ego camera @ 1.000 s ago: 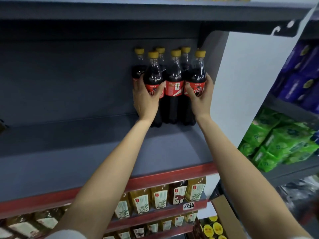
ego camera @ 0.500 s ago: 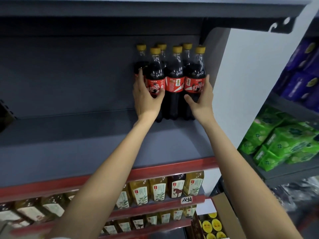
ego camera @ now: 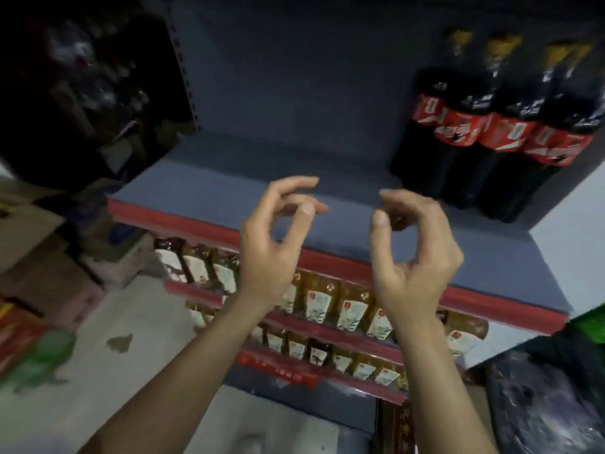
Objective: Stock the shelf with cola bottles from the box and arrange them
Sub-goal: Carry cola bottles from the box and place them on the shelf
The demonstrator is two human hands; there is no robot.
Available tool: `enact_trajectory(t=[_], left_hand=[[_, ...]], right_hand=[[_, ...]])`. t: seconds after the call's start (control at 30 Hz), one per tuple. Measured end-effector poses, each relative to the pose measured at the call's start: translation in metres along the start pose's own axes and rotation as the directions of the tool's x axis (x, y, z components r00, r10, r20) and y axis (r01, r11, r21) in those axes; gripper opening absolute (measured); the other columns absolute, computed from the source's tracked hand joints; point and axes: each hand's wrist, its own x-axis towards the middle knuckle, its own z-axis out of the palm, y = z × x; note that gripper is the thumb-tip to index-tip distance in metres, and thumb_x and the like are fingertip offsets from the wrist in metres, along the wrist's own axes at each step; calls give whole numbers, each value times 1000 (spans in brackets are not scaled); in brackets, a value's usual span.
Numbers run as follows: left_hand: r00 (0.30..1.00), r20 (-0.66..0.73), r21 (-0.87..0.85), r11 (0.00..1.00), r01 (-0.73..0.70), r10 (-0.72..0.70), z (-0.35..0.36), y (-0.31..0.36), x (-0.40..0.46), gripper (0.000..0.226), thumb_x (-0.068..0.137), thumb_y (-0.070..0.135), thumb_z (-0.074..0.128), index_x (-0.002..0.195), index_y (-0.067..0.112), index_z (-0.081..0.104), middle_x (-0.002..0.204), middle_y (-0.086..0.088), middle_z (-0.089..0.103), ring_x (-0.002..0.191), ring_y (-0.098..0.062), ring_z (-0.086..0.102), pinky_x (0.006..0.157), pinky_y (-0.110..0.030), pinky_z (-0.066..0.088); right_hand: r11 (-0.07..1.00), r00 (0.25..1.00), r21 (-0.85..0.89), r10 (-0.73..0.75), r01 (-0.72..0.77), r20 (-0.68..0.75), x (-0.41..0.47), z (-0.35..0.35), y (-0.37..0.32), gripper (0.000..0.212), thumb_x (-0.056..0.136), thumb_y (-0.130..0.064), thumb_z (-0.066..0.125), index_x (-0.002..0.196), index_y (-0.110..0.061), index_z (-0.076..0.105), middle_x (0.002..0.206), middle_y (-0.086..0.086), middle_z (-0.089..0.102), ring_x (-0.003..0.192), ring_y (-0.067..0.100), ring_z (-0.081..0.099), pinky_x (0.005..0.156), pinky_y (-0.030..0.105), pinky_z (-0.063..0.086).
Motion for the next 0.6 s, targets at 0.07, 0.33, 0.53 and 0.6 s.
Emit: enact_trajectory(t=[0.07, 0.33, 0.53, 0.6], left_hand=[[999, -37, 120, 992, 25, -21, -50, -7, -21, 17, 93, 28, 49, 107, 24, 59, 83, 14, 67, 85, -9, 66, 81, -26, 49], [947, -182, 554, 768, 321, -265, -282, -59, -116, 20, 87, 32, 53, 100, 25, 66, 86, 16, 68, 80, -2, 65, 74, -20, 51], [764, -426, 631, 447, 634, -484, -461, -106, -186, 25, 85, 35, 57, 106, 28, 66, 95, 11, 71, 86, -8, 66, 76, -33, 55], [688, -512, 616, 339, 712, -515, -511, -119, -203, 23, 87, 25, 63, 110, 24, 66, 101, 9, 70, 93, -11, 65, 77, -26, 48]], right_hand=[[996, 996, 80, 22, -29, 92, -23, 32, -24, 15, 92, -12, 54, 94, -1, 65, 83, -5, 57, 70, 12, 55, 65, 23, 47], [929, 752, 194, 120, -316, 649, -141, 195, -106, 17, 91, -13, 54, 91, -4, 68, 86, 3, 67, 80, 8, 57, 72, 12, 43], [925, 414, 45, 125, -376, 902, -238, 334, -171, 34, 88, -30, 51, 114, -11, 64, 106, 1, 65, 92, 10, 57, 81, 14, 39], [928, 320, 5, 123, -373, 939, -265, 381, -191, 34, 88, -21, 59, 120, -10, 62, 112, 4, 65, 101, 19, 60, 89, 24, 42]])
